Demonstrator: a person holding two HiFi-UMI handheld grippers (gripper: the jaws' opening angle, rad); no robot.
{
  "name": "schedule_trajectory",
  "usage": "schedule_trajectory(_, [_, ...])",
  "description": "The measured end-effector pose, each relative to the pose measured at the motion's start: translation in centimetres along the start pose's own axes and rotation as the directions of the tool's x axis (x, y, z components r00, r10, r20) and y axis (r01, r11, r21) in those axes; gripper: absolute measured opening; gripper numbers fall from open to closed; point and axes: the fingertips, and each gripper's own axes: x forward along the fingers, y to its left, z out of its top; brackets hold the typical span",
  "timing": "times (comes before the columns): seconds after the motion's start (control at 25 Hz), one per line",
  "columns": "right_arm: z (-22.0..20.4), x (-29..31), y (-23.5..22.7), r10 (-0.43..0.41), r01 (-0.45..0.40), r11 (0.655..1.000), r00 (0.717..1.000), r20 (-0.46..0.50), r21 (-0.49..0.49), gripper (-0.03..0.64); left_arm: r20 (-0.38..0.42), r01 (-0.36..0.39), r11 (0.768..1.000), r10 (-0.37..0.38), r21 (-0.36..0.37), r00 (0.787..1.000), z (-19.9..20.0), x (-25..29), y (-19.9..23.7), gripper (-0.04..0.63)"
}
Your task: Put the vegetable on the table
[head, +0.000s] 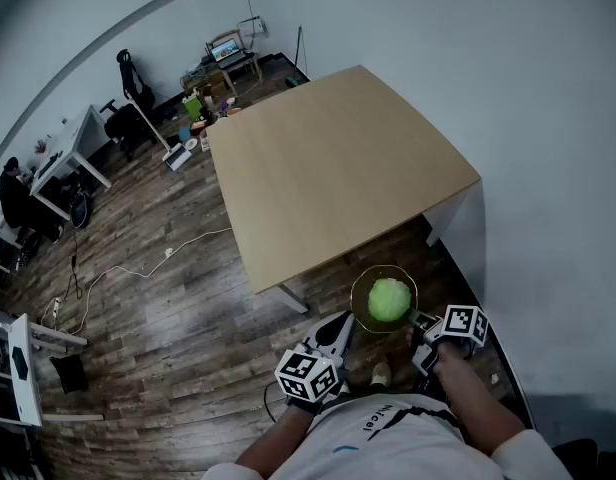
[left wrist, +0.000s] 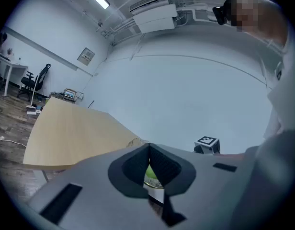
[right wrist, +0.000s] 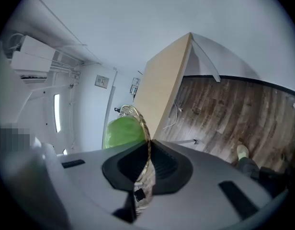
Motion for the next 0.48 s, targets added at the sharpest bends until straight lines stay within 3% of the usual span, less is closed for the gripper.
schedule_trajectory(0.48, [1.3, -0.7, -0.3, 0.011, -0.011, 1.0, 1.0, -0.02, -0.01, 0.029, 0.012, -0.023, 1.0, 0.023, 0.001, 1.0, 0.1, 1.2, -0.7, 0.012])
